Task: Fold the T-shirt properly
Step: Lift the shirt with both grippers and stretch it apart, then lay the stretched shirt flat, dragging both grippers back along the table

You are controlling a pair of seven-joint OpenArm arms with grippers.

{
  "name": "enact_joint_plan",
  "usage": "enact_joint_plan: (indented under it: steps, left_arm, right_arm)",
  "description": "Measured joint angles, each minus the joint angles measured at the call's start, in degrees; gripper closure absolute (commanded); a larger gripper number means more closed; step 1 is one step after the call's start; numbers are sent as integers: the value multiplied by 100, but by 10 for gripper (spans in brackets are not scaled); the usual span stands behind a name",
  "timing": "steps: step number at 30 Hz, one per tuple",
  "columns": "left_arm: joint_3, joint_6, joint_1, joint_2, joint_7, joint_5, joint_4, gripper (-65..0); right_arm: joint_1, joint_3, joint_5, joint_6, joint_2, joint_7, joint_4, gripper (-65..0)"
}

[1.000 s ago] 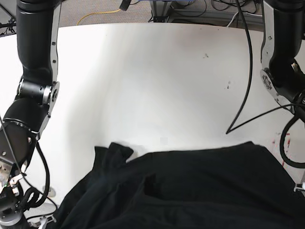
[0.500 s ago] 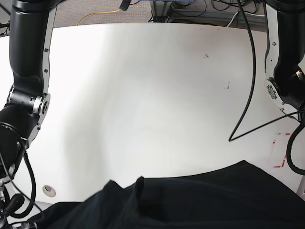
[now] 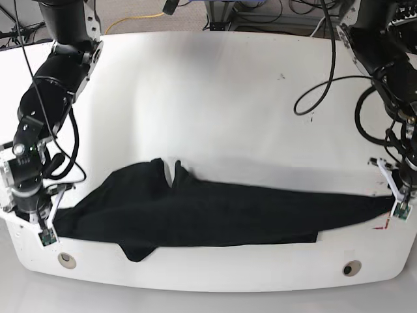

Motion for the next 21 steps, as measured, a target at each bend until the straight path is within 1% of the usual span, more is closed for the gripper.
enact_joint_plan:
  steps: [4, 7, 11, 13, 15, 18, 21]
  left_arm:
    - [-269, -11, 789, 42, -20, -35, -11, 0]
    - [-396, -9, 1233, 48, -260, -70, -11, 0]
    - [-426, -2, 1853, 46, -636, -2, -11, 0]
    - [-442, -4, 2177, 52, -645, 24, -17, 0]
    - [-507, -13, 2393, 55, -708, 4, -20, 0]
    - [-693, -20, 2651, 55, -793, -50, -22, 0]
    - [-769, -17, 2848, 48, -791, -37, -26, 0]
  right_arm:
    - [-739, 426, -9, 0, -319, -4, 0, -3]
    - [-1163, 682, -85, 4, -544, -48, -4, -2]
    - [-1687, 758, -98, -9, -765, -15, 11, -2]
    - [-2000, 796, -66, -9, -815, -15, 11, -2]
    - [-2216, 905, -37, 9, -881, -7, 9, -2]
    - [-2518, 1139, -114, 0, -1071, -22, 9, -2]
    - [-2798, 1357, -26, 4, -1252, 7, 9, -2]
